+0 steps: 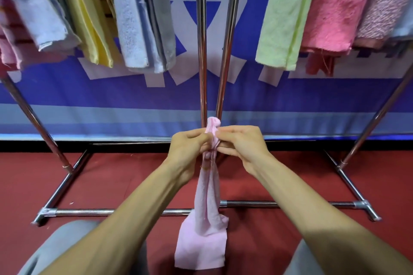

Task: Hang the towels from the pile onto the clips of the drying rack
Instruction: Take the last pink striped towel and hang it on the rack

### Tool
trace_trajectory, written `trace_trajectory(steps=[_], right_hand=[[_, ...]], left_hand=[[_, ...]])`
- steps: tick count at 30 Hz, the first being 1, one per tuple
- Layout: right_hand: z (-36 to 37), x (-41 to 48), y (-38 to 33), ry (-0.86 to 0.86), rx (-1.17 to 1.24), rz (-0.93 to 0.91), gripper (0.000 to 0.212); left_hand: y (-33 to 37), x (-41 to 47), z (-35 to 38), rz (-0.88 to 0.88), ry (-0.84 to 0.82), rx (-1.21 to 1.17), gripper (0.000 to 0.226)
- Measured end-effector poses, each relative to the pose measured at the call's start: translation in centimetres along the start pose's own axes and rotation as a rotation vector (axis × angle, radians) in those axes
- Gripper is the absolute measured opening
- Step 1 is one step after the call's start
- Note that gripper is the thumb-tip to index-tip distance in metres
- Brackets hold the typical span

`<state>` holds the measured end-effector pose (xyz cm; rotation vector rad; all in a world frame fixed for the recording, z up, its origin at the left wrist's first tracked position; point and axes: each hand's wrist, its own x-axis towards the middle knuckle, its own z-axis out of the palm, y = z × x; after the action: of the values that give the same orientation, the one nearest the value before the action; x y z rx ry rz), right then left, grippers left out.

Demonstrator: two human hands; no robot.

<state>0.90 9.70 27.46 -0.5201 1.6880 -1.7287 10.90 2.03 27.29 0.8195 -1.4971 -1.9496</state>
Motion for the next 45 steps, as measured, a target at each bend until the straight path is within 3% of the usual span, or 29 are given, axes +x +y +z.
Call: trace_trajectory(steps=[5, 9, 13, 14, 16, 18, 19, 20, 23, 27, 34, 38, 41, 45], right_hand=[[-0.3, 0.4, 0.0, -0.005, 0.012, -0.009, 0.006], [-0.6, 0.4, -0.2, -0.021, -0.060, -0.053, 0.018], [-1.3, 0.1, -0.8, -0.088, -0.083, -0.078, 0.001], [-1.5, 0.0, -1.0, -0.108, -0.085, -0.092, 0.006], [-1.7, -0.1, -1.6, -0.162, -0.094, -0.134, 0.011], [-1.9, -0.5, -2.1, -0.253, -0.128, -0.198, 0.010], [-2.1, -0.8, -2.4, -0.304, -0.168, -0.239, 0.009], [-2.3, -1.0, -2.6, -0.354, -0.227, -0.287, 0.008], [-2.7, -1.4, -3.0, -0.386, -0.345, -0.427, 0.008], [-2.8, -1.6, -3.2, -0.256, -0.322, -0.519, 0.011], [0.0, -1.5, -6.6, -0.037, -0.367, -0.649, 0.017], [1.2, -2.0, -10.6, 0.044, -0.299, -0.686, 0.020], [2.3, -3.8, -16.0, 0.060, -0.323, -0.770, 0.022], [2.3, -6.6, -25.0, 0.066, -0.201, -0.953, 0.019]], left_hand=[[0.2, 0.5, -0.4, -0.063, 0.043, -0.113, 0.031], [0.6, 0.0, -0.7, -0.058, -0.062, -0.061, 0.042], [0.8, -0.2, -1.2, -0.123, -0.148, -0.095, 0.044], [1.0, -0.3, -1.3, -0.126, -0.137, -0.072, 0.040], [1.3, 0.0, -2.0, -0.030, -0.071, 0.184, 0.038], [1.5, 0.1, -2.8, 0.104, -0.041, 0.627, 0.074], [1.5, 0.0, -3.2, 0.160, -0.077, 0.734, 0.094], [1.6, 0.0, -3.5, 0.193, -0.148, 0.720, 0.099], [2.7, -1.0, -3.8, 0.274, -0.403, 0.535, 0.046], [2.4, -1.4, -4.3, 0.441, -0.303, 0.598, 0.015], [5.1, -2.7, -3.9, 0.584, -0.171, 0.375, 0.019], [9.5, -2.7, -3.2, 0.651, -0.152, 0.478, 0.017], [14.8, -2.8, -2.6, 0.736, -0.172, 0.641, 0.015], [23.1, -5.1, -0.3, 0.941, -0.089, 0.486, 0.017]])
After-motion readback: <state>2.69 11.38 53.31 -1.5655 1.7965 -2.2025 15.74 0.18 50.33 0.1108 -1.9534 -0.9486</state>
